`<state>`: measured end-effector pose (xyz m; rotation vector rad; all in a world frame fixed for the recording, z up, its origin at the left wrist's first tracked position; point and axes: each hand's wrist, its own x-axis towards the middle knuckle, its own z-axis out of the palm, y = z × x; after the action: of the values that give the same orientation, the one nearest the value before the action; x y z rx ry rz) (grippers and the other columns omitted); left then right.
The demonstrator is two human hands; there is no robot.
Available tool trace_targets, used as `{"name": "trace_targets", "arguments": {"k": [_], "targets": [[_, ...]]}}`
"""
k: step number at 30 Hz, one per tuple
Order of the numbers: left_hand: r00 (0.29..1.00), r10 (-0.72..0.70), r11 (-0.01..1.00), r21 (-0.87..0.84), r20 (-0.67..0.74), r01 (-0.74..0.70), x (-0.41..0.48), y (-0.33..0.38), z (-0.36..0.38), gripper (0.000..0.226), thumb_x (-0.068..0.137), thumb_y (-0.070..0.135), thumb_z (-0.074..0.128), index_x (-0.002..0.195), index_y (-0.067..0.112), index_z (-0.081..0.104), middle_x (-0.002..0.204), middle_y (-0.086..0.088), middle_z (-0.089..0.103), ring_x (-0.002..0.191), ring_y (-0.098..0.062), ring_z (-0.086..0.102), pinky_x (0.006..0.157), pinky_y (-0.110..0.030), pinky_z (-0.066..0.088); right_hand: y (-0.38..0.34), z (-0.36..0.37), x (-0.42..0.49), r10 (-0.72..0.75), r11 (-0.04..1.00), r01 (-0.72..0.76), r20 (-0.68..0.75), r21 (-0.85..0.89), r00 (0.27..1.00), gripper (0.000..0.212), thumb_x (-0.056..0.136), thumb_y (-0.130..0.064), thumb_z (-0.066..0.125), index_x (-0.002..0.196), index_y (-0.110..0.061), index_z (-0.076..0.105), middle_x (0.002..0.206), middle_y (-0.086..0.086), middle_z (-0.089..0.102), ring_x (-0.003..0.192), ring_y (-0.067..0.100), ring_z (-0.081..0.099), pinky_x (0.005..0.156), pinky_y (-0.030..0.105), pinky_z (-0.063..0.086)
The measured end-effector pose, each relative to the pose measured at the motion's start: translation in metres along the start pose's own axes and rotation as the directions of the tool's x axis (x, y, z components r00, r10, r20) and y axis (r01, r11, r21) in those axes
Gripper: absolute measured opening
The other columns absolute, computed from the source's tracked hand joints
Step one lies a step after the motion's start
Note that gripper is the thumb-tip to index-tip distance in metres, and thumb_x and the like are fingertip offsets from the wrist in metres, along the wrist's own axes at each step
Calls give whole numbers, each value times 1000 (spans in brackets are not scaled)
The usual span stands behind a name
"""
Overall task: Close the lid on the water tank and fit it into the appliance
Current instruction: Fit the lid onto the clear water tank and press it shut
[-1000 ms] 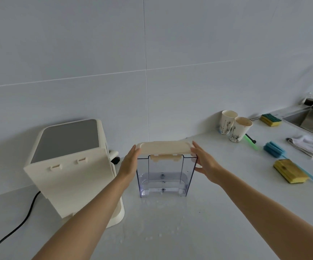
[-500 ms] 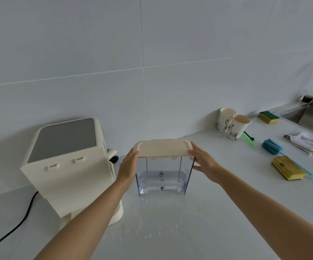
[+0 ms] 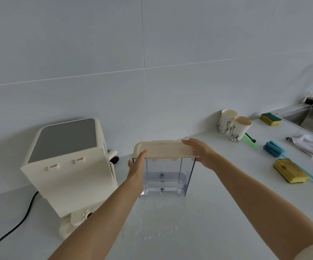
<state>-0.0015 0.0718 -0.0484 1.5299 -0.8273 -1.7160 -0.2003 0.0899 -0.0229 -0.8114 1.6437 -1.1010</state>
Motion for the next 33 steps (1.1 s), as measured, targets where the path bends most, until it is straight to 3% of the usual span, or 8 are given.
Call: {"name": "trace_targets", "arguments": {"k": [4, 7, 16, 22, 24, 27, 30, 33], "targets": [[997, -39, 997, -62, -70, 35, 5, 3, 7, 90, 76, 56, 54, 145, 27, 3, 156, -1, 13, 142, -26, 16, 114, -48, 17, 0, 5, 2, -2, 997, 4, 23, -82, 1000, 52, 83, -33, 57, 129, -16, 41, 111, 3, 47, 95, 16, 48, 88, 33, 40], [994, -49, 996, -73, -95, 42, 10, 3, 9, 88, 77, 53, 55, 145, 23, 6, 153, -3, 20, 138, -28, 23, 111, -48, 23, 1, 6, 2, -11, 996, 18, 70, -93, 997, 32, 85, -28, 55, 113, -15, 51, 91, 0, 55, 78, 9, 49, 68, 26, 39], [993, 1, 996, -87, -117, -11, 15, 9, 13, 57, 79, 42, 57, 122, 14, 33, 109, -4, 38, 98, -23, 36, 83, -37, 33, 4, 1, 0, 2, 990, 12, 97, -141, 995, 19, 83, -28, 59, 92, -13, 54, 77, -1, 54, 69, 11, 50, 60, 22, 39], [984, 51, 999, 8, -172, -51, 16, 24, 19, 57, 83, 38, 51, 126, 4, 36, 97, -7, 45, 91, -25, 40, 76, -35, 31, 5, -3, -6, 38, 961, 6, 153, -275, 988, 22, 76, -31, 66, 83, -15, 53, 93, 4, 58, 92, 21, 56, 72, 28, 52], [983, 79, 996, 49, -163, -72, 16, 30, 23, 44, 84, 35, 50, 115, 5, 45, 80, -4, 45, 83, -24, 42, 69, -33, 32, 5, -2, -9, 47, 943, 9, 162, -334, 986, 25, 74, -34, 68, 82, -15, 53, 92, 5, 59, 88, 21, 57, 79, 32, 52], [984, 114, 990, 95, -137, -101, 14, 37, 27, 22, 84, 28, 49, 76, 8, 47, 67, -2, 40, 62, -16, 38, 53, -29, 27, 3, 5, -15, 80, 909, 0, 173, -417, 982, 33, 70, -39, 69, 83, -13, 53, 83, 2, 58, 68, 15, 57, 68, 26, 52], [988, 144, 981, 138, -64, -134, 15, 41, 30, 23, 84, 22, 50, 64, 13, 44, 71, -4, 45, 64, -17, 42, 60, -26, 35, 2, 15, -21, 124, 878, -13, 202, -478, 972, 40, 68, -45, 70, 87, -14, 53, 83, 0, 60, 64, 14, 61, 58, 21, 53], [984, 176, 966, 190, 0, -173, 15, 45, 32, 20, 83, 15, 51, 63, 13, 46, 80, -9, 50, 82, -22, 45, 75, -30, 34, 4, 27, -26, 157, 858, -5, 253, -514, 955, 46, 69, -48, 68, 93, -11, 55, 93, 6, 64, 68, 17, 63, 63, 24, 54]]}}
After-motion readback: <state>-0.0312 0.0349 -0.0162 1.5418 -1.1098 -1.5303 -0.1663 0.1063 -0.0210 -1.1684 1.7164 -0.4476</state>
